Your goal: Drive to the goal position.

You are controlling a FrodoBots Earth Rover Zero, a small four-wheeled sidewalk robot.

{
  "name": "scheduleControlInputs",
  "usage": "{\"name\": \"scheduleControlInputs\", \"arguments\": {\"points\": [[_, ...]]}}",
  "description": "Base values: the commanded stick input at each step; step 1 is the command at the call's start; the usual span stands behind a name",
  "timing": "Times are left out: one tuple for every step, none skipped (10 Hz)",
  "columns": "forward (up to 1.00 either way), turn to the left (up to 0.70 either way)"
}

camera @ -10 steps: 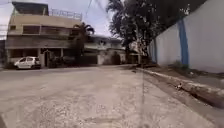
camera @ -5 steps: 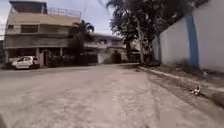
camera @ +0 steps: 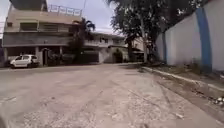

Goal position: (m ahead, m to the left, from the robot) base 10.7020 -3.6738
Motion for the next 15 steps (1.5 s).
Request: {"name": "scheduleControlInputs", "arguments": {"points": [[1.00,-0.32],[1.00,0.00],[1.00,0.00],[1.00,0.00],[1.00,0.00],[1.00,0.00],[1.00,0.00],[1.00,0.00],[1.00,0.00],[1.00,0.00],[1.00,0.00],[1.00,0.00],[1.00,0.00],[1.00,0.00],[1.00,0.00]]}}
